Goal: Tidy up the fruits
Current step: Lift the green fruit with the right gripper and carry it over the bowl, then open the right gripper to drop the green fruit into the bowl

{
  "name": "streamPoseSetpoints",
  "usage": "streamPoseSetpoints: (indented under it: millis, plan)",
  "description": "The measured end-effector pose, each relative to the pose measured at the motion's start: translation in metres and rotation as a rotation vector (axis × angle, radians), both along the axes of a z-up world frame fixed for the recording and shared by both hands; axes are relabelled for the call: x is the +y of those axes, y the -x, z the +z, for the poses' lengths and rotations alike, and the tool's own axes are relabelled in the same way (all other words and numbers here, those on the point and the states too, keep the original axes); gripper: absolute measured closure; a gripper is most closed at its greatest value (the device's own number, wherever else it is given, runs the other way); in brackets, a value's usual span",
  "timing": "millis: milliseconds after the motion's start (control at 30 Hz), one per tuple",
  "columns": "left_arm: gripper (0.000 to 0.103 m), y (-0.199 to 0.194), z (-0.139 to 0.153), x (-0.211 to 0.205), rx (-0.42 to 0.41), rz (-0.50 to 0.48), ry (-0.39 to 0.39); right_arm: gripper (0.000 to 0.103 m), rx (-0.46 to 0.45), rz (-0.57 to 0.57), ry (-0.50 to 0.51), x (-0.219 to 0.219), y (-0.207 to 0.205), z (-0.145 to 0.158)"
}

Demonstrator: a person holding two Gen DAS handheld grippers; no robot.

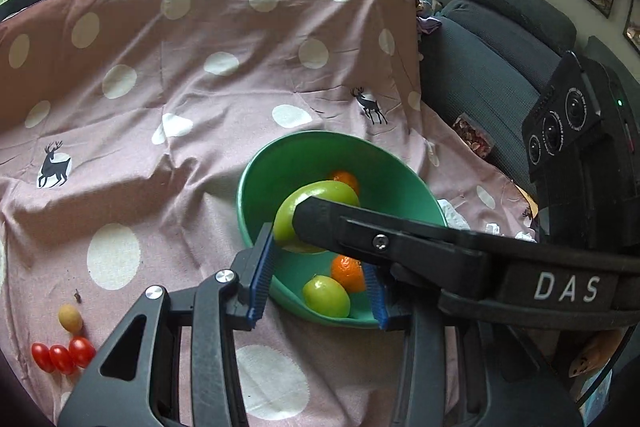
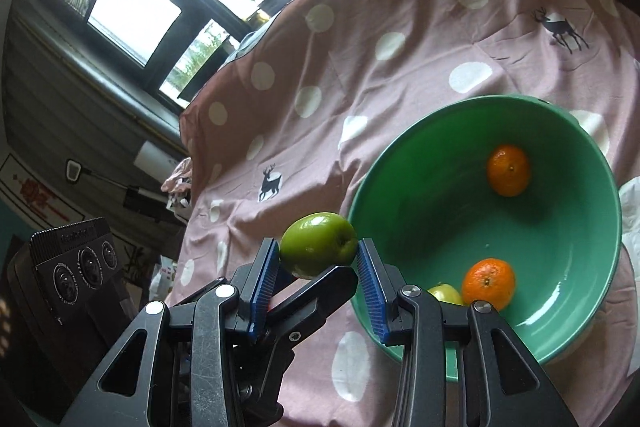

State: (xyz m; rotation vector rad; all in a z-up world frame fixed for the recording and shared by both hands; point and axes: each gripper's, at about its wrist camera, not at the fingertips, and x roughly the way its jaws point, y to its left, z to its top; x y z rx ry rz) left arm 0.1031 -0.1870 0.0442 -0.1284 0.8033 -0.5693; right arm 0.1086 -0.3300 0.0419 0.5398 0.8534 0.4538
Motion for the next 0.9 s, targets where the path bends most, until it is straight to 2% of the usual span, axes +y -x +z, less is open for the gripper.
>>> streamPoseSetpoints:
  millis: [400,900]
  plan:
    - [0.063,-0.01,-0.008,-0.035,0.026,-0.074,0.0,0.061,0.033,-0.099,-0.01,-0.036,0.002,-0.009]
    - [0.063,-0.015,-0.024,-0.059,0.068,-0.118,-0.006,0.06,0.094,-0.158,0.037,-0.052,-0.001,-0.021]
